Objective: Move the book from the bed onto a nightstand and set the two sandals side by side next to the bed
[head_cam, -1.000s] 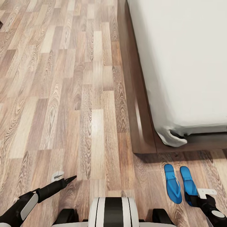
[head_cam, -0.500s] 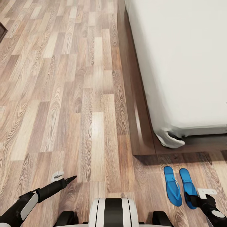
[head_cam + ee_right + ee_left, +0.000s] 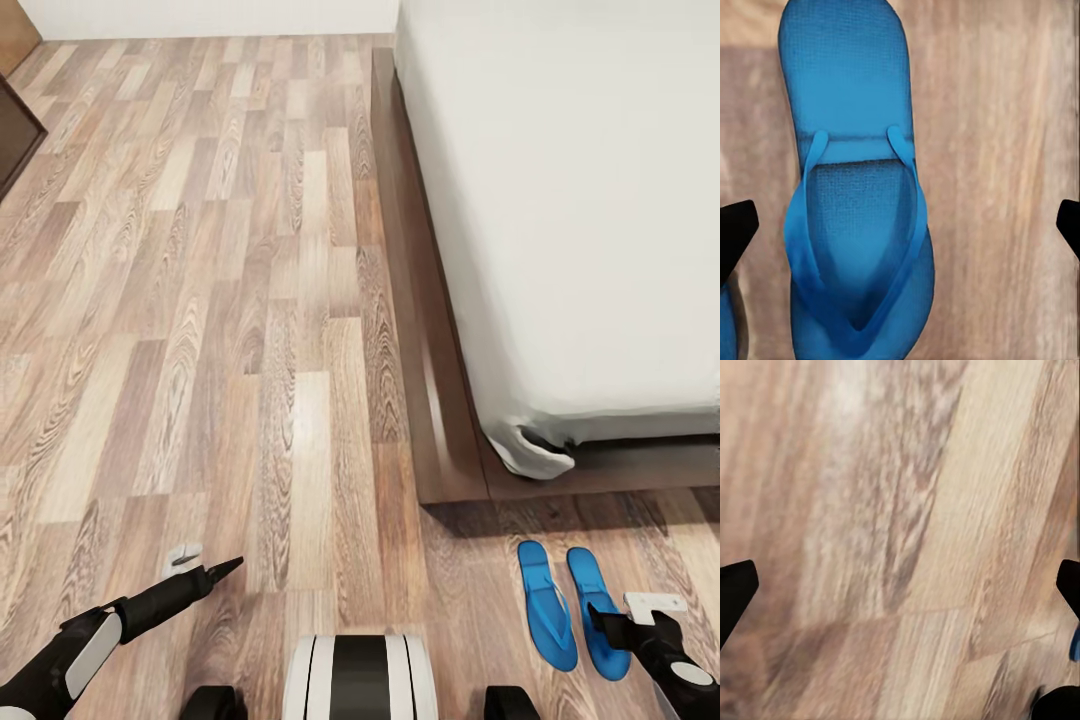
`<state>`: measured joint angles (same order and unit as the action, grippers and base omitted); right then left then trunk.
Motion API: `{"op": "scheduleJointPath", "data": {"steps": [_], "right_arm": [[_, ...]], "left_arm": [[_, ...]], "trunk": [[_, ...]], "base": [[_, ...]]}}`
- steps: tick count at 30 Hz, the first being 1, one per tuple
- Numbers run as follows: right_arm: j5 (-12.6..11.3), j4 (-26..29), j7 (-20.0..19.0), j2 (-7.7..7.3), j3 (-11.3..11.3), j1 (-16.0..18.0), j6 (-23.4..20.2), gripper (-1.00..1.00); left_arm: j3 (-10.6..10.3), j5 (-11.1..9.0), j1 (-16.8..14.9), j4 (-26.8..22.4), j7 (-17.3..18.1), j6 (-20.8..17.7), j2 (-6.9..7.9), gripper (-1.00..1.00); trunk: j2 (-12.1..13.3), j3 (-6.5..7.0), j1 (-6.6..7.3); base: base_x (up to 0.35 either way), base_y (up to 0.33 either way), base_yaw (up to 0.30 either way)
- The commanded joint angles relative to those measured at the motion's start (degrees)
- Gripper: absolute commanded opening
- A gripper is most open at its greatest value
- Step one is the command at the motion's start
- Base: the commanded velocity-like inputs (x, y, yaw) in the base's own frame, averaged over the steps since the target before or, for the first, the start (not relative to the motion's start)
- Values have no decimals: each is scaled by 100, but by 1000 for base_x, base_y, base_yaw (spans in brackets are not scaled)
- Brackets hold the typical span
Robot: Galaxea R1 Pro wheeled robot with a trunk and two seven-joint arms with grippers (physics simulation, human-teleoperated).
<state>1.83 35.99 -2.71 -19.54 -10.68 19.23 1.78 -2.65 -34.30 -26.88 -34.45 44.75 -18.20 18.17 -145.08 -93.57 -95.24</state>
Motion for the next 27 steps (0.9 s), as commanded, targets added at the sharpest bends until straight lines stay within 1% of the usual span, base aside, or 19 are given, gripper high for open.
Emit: {"op": "scheduleJointPath", "data": {"steps": [1,3,6,25,27], "right_arm": [[19,73,-28,3,-22,2,8,100],[16,198,-28,3,-22,2,-12,100],[12,247,-28,3,-22,2,-24,100],[-5,276,-39,3,-21,-5,-37,100],[-37,277,-113,3,-21,-5,-37,100]], "left_arm": [[-25,-59,-1,-1,-1,-43,5,100],[-25,-61,-1,-1,-1,-43,5,100],[-25,-60,-1,-1,-1,-43,3,100],[-25,-59,-1,-1,-1,-43,4,100],[-25,-59,-1,-1,-1,-43,5,100]], "trunk": [[0,20,3],[3,64,8],[7,131,16],[33,552,65],[35,596,70]], "base": [[0,0,0],[0,0,0],[0,0,0],[0,0,0],[0,0,0]]}}
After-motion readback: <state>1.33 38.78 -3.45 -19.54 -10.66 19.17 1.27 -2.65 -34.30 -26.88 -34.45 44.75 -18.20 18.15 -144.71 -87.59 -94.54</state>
